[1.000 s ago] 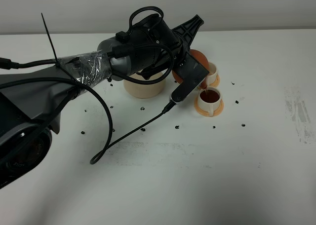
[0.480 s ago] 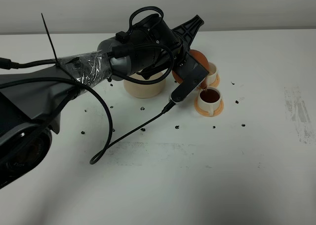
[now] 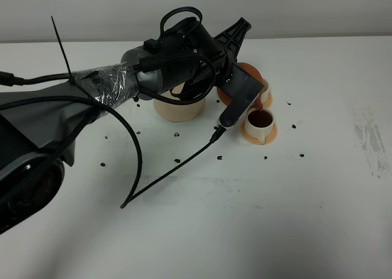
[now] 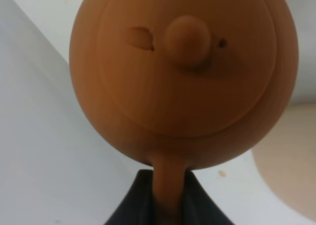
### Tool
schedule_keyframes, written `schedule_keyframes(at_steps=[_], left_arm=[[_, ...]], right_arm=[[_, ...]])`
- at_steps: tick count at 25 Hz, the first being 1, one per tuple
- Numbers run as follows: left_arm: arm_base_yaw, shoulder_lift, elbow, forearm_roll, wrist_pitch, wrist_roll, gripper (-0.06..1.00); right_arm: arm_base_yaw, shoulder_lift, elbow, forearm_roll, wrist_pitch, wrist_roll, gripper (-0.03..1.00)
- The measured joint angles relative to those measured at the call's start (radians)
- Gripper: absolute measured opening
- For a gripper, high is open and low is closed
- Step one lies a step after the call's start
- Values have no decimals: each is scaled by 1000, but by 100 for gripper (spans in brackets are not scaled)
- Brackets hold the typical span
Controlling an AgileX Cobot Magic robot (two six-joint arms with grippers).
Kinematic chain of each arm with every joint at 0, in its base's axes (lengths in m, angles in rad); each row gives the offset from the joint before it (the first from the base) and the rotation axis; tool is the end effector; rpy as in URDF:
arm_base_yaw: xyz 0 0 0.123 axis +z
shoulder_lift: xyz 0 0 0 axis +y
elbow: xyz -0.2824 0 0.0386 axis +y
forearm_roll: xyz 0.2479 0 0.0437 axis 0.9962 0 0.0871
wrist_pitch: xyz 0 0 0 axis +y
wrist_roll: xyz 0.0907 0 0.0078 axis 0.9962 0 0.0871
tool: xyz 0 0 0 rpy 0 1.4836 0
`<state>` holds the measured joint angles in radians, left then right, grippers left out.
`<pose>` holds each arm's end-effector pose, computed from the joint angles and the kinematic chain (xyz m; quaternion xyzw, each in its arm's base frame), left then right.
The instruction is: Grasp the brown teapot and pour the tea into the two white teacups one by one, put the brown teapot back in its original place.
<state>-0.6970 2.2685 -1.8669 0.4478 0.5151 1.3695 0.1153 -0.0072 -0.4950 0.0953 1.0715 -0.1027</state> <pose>0.4105 -0.3182 0.1949 0.8526 0.3447 0.2789 0.2767 -0.0069 0.0069 0.2752 -0.0951 0.8492 0.0508 0.5170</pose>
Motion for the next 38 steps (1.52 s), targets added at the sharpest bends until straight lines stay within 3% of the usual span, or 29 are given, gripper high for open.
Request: schedule_keyframes(at_steps=[5,13,19,23,30,38], left_arm=[[0,0,0,-47,24,-81,12],[13,-46,6,-149,95,-91,12],[41,-168,152,-267,96,-102,12],[65,-235,276,-383,98,-203,12],[99,-268,455,-488,83,-448,12],[101,-268,584,-530,-4,-490,12]], right_arm=[[0,0,0,0,0,0,49],[0,0,0,0,0,0,49],[0,0,0,1,0,0,49],[0,0,0,1,0,0,49],[0,0,0,1,0,0,49],[0,0,0,1,0,0,49]])
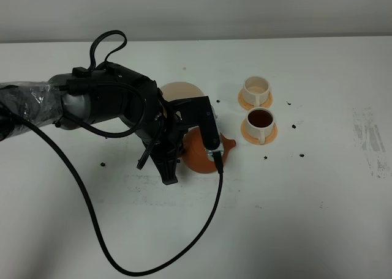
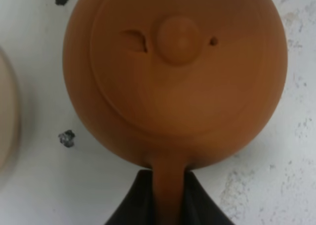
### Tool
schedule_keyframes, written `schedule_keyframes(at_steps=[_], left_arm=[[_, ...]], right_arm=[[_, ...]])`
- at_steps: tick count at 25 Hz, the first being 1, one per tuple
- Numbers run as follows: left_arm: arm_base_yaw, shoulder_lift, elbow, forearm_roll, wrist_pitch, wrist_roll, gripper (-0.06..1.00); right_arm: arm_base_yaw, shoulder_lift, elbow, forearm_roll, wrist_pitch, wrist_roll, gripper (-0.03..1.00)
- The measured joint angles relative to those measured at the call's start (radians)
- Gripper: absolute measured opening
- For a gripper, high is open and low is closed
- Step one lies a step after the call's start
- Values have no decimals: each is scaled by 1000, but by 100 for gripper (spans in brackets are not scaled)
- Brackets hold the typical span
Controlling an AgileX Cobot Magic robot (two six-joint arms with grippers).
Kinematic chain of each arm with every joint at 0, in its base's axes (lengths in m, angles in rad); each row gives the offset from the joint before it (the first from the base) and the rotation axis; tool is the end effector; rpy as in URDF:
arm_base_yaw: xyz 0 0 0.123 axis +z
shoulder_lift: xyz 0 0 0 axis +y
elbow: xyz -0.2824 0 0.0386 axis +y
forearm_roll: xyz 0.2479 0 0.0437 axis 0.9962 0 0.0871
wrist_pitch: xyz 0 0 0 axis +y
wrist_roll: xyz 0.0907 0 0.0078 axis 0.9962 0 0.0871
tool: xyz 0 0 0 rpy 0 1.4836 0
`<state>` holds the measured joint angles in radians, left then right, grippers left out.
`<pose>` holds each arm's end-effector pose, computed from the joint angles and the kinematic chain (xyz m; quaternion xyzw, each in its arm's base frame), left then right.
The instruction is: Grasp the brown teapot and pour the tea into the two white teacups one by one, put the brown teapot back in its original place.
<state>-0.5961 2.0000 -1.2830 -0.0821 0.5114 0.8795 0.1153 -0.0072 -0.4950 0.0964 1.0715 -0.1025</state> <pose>0.3340 -0.2310 0.1511 0.6339 0.7430 0.0031 0.2147 -0.0069 0.0070 0.2752 -0.0950 0.8492 0.0514 0.5169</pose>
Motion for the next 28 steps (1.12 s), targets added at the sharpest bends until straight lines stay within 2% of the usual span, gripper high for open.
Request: schedule_keyframes(at_steps=[6,10,19,24,28], left_arm=[[0,-18,-6,-2,-28,-2,12],[0,-27,-91,28,-29,-2,12],[37,117,-415,139,-12,-2,12],[40,250,-618,155,13,4,12],[40,345,-719,155,18,63,12]], right_arm=[[0,0,0,0,0,0,49],[0,0,0,0,0,0,49],[0,0,0,0,0,0,49],[0,0,0,0,0,0,49],[0,0,0,0,0,0,49]])
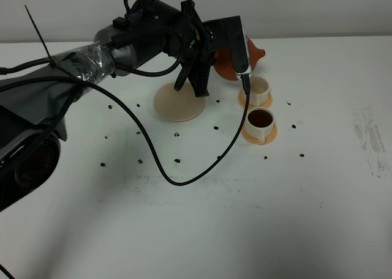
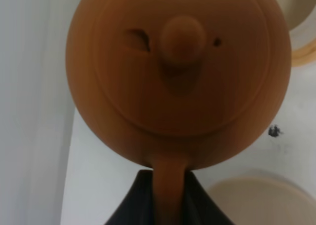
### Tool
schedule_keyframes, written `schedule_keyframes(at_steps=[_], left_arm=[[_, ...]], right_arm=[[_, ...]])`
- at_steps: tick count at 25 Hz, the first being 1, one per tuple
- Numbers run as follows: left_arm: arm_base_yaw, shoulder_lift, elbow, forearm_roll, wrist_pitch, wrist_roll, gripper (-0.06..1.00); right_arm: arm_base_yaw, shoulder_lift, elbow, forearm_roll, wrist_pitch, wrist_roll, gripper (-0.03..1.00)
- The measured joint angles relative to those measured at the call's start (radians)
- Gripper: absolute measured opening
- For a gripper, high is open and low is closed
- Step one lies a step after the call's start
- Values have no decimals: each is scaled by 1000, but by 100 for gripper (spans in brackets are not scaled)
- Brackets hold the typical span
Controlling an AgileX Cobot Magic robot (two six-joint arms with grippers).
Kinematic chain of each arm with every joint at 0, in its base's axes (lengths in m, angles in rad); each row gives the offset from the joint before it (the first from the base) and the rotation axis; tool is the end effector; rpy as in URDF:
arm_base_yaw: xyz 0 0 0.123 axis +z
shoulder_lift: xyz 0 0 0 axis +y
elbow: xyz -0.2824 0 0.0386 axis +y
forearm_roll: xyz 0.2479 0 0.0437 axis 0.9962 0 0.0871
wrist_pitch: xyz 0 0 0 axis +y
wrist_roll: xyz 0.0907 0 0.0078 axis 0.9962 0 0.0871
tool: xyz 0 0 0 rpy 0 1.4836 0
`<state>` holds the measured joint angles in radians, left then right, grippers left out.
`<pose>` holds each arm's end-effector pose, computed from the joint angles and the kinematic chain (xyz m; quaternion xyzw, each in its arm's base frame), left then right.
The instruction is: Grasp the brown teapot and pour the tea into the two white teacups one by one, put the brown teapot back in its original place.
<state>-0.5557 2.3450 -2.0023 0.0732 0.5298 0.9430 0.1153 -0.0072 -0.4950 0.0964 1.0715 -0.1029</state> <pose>0.4584 -0.2807 0.1914 0.6451 0.6609 0.1022 0.3697 -0.0069 0.0070 0.2752 -0.0952 0.8492 0.0513 0.5169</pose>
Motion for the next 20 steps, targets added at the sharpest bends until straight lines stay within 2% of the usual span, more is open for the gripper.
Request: schedule_keyframes(at_steps=[5,14,20], left_arm=[[0,38,-21,42,1,114,12],[0,38,-23,166,-29,132,12],[0,38,-23,211,-44,168,12]], right_arm=[[0,0,0,0,0,1,49],[0,0,0,0,0,0,49],[0,0,0,0,0,0,49]])
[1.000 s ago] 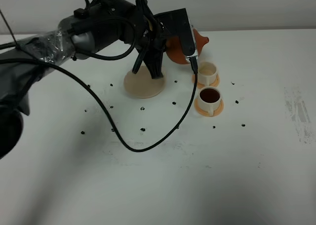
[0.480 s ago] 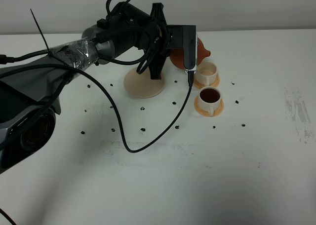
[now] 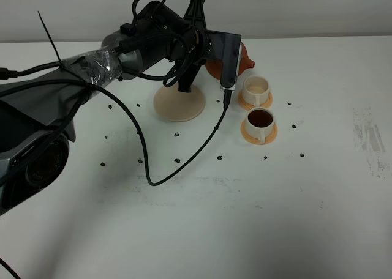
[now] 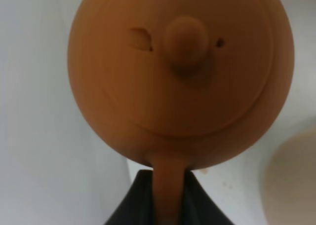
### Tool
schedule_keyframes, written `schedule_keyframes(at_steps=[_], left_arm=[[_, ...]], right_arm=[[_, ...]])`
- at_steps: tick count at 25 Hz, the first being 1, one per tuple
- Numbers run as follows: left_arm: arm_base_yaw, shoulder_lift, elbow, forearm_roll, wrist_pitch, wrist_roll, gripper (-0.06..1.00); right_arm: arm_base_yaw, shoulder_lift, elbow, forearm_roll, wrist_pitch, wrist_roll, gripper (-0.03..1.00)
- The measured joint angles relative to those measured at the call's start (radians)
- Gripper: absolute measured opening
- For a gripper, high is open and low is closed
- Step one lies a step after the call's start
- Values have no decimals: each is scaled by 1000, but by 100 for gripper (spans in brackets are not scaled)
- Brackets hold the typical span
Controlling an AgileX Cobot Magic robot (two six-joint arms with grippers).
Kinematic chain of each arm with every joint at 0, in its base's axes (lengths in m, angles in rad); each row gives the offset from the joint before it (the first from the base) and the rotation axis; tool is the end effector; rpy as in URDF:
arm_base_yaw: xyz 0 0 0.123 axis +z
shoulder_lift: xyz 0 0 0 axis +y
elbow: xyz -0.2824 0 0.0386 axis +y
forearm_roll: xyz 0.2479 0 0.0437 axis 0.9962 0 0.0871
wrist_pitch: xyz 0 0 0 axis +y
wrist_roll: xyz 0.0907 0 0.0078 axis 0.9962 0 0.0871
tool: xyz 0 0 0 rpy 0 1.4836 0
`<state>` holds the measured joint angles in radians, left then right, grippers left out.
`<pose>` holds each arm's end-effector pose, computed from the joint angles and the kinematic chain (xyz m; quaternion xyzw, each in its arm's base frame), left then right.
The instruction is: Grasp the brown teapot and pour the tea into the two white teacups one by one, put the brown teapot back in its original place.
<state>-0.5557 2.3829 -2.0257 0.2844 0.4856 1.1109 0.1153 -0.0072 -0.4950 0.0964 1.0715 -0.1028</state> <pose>0.4699 -0.2777 0.1827 0.7324 0.5454 0.2137 0.3471 -0.0069 0.0070 0.2752 -0.0952 0.8492 0.0514 0.5169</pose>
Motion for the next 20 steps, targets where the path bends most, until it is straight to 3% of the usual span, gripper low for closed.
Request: schedule_keyframes(at_steps=[8,20], left_arm=[[-3,6,0,26,-13,112,12],[-23,35,0,125,-52,131,12]], right_arm=[[0,0,0,0,0,0,49],[0,0,0,0,0,0,49]])
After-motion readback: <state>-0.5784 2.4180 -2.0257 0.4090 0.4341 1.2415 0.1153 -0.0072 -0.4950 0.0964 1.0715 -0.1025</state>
